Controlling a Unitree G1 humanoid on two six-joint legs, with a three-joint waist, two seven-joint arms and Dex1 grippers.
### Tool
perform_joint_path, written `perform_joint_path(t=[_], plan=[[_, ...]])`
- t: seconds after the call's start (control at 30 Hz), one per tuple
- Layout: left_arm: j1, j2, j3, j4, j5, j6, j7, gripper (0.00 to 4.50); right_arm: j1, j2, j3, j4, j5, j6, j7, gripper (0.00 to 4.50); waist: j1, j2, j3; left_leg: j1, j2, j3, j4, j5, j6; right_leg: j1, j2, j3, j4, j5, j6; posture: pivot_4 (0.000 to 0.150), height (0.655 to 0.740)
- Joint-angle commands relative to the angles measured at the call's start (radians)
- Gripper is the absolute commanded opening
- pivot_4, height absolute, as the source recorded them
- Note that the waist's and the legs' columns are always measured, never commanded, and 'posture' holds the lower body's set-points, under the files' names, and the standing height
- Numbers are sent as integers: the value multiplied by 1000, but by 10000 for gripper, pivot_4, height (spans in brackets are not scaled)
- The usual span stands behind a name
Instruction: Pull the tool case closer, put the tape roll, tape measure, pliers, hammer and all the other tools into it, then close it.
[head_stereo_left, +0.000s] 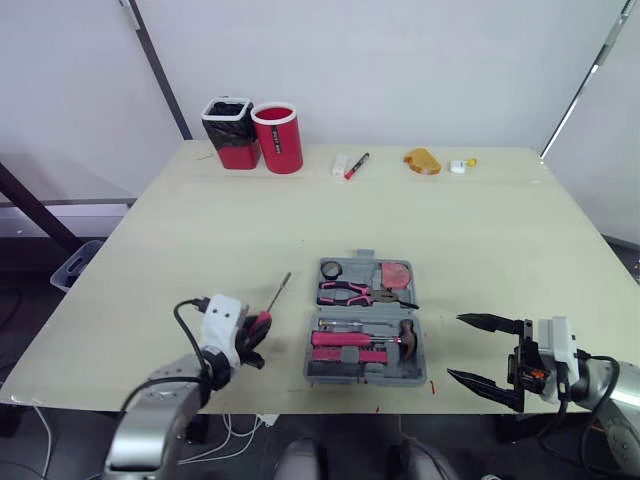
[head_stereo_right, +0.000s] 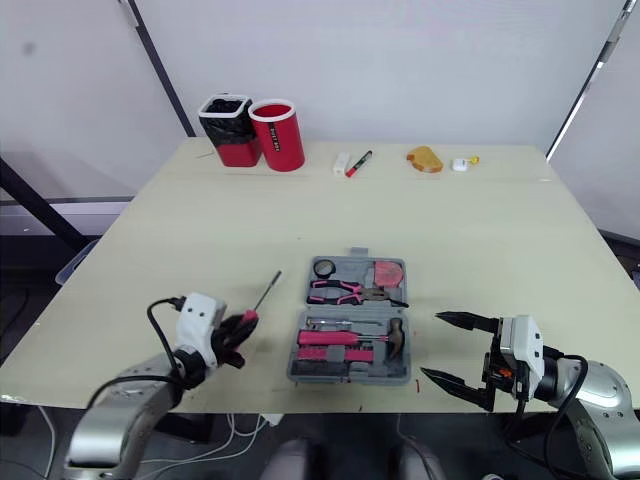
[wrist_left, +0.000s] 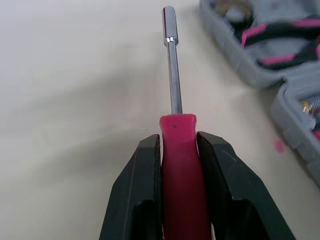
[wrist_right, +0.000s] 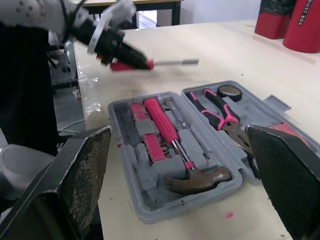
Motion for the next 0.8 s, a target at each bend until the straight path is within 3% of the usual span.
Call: perform_joint_path(t=[0.03,0.2,0.47,0.8], plan=[[-42,83,37,24,-50,-92,-151,6318,6,4,-13,-26,13,-19,-4,45000,-1,0,0,0,0,0,0,0,0,0,0,0,0,0,0,1500,7400],[-118,210,-16,101,-84,-194,-397,6318,16,11,-17,-15,8,-35,-5,45000,-2,1,1,0,0,0,-1,0,0,0,0,0,-1,0,0,1500,7400],[-239,309,-173,140,-65,-302,-669,6318,46,3,-43,-6,8,-53,-9,45000,0,1,2,0,0,1,-2,0,0,0,0,0,-2,0,0,1500,7400],[-276,383,-311,79,-17,-330,-808,6318,69,-2,-50,-26,8,-52,-22,45000,-3,1,2,0,1,2,-2,0,0,-1,1,1,-3,0,0,1500,7400]])
